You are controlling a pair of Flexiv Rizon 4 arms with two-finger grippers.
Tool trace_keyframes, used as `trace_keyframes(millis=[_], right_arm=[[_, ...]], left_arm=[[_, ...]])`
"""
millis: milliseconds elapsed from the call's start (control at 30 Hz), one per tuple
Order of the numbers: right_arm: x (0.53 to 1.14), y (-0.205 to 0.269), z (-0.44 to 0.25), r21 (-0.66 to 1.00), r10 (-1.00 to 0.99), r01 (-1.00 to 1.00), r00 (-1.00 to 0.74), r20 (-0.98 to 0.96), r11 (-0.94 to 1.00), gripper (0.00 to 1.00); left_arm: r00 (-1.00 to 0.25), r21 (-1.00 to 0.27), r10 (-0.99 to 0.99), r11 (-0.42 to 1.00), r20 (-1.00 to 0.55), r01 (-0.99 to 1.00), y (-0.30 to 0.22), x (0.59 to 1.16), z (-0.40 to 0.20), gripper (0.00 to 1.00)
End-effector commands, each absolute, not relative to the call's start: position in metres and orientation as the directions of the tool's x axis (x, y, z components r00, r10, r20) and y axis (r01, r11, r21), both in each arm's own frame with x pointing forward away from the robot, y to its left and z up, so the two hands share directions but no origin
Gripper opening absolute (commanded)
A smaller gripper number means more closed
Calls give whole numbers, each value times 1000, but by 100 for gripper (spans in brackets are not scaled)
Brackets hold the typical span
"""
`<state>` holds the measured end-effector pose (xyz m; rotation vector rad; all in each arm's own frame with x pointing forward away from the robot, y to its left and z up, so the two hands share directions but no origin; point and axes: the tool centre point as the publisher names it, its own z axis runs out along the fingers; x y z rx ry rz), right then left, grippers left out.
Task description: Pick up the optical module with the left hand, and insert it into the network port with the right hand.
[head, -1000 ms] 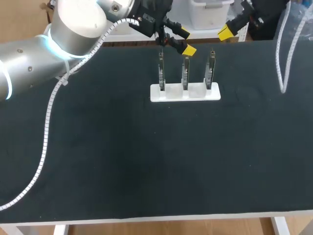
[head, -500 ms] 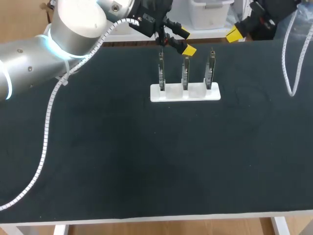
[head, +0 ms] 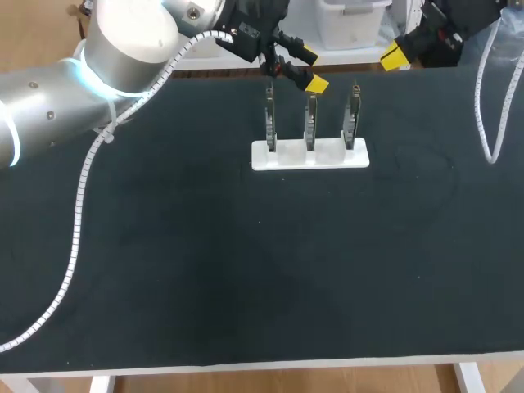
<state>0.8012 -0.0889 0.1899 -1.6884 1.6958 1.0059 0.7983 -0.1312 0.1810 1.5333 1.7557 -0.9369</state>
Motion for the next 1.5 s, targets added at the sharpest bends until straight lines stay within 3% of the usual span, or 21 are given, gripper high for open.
trace_keyframes(millis=[33, 900, 1500], right_arm=[[797, -89, 190, 126, -586, -990, -68, -807, -57, 100], [797, -89, 191, 121, -590, -992, -72, -804, -44, 100], [805, -97, 225, 45, -579, -999, -21, -815, -26, 100]], left_arm=[[-136, -109, 552, 80, -823, 991, -131, 796, 181, 100], [-139, -111, 542, 84, -829, 990, -127, 797, 182, 100], [-116, -5, 574, 192, -811, 981, -81, 798, 224, 100]])
